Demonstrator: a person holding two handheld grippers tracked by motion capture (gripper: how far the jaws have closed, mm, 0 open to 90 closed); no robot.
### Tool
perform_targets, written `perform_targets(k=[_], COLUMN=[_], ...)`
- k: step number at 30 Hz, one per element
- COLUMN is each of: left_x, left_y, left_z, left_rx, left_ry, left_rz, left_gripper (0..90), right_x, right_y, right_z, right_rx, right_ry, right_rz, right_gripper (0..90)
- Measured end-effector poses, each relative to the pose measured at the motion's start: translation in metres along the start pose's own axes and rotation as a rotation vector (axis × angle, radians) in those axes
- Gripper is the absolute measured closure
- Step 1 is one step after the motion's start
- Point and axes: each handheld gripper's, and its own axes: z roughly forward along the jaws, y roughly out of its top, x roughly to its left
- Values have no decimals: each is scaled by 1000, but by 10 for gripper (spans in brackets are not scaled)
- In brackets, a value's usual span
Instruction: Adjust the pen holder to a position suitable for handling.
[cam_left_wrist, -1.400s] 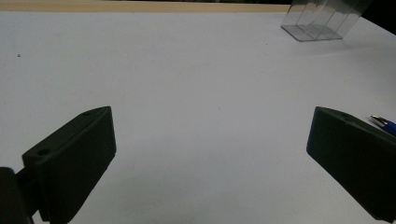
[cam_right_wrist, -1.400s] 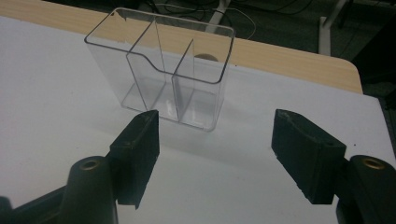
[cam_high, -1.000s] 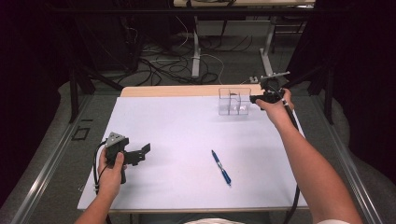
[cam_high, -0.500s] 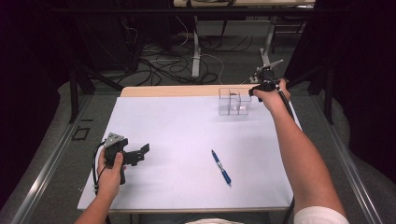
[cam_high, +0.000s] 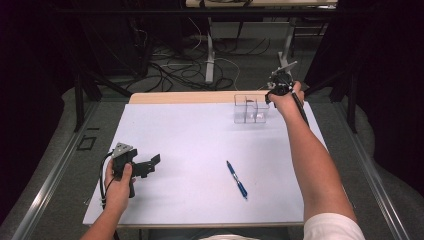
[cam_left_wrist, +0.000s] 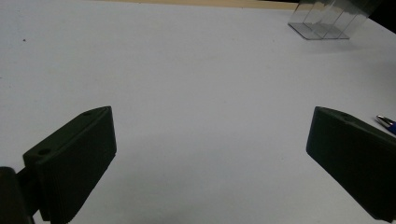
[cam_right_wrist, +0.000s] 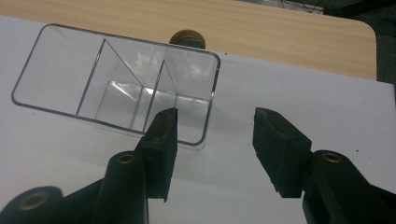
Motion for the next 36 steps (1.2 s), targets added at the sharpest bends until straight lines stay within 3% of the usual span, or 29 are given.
perform_targets(k=[15, 20, 36], left_x=[1, 2, 2], left_y=[-1, -1, -1], left_z=[-2, -3, -4], left_rx=[-7, -9, -9], left_ry=[7, 9, 6], left_rz=[-19, -23, -24], left_gripper=[16, 17, 17], right_x=[0, 2, 8], right_y=[1, 1, -1], right_z=[20, 23, 32], right_rx=[31, 43, 57], right_ry=[20, 11, -27], right_rz=[50, 50, 64], right_gripper=[605, 626, 818])
